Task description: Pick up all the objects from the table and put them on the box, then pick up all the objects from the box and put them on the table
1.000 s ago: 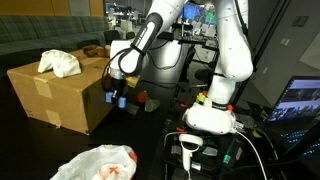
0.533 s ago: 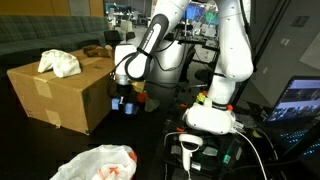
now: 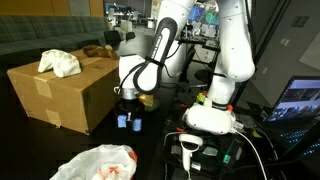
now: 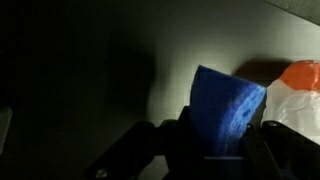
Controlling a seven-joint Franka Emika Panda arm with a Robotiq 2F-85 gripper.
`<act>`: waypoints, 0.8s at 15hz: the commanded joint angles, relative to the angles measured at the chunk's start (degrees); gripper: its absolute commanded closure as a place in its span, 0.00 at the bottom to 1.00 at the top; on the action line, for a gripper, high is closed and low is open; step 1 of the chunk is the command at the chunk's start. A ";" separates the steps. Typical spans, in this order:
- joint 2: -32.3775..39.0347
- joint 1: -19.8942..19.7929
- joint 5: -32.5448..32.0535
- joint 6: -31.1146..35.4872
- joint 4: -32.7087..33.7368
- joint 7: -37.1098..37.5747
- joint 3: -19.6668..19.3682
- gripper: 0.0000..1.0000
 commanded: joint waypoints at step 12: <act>-6.60 10.60 -3.19 1.51 -4.69 11.44 -3.24 0.00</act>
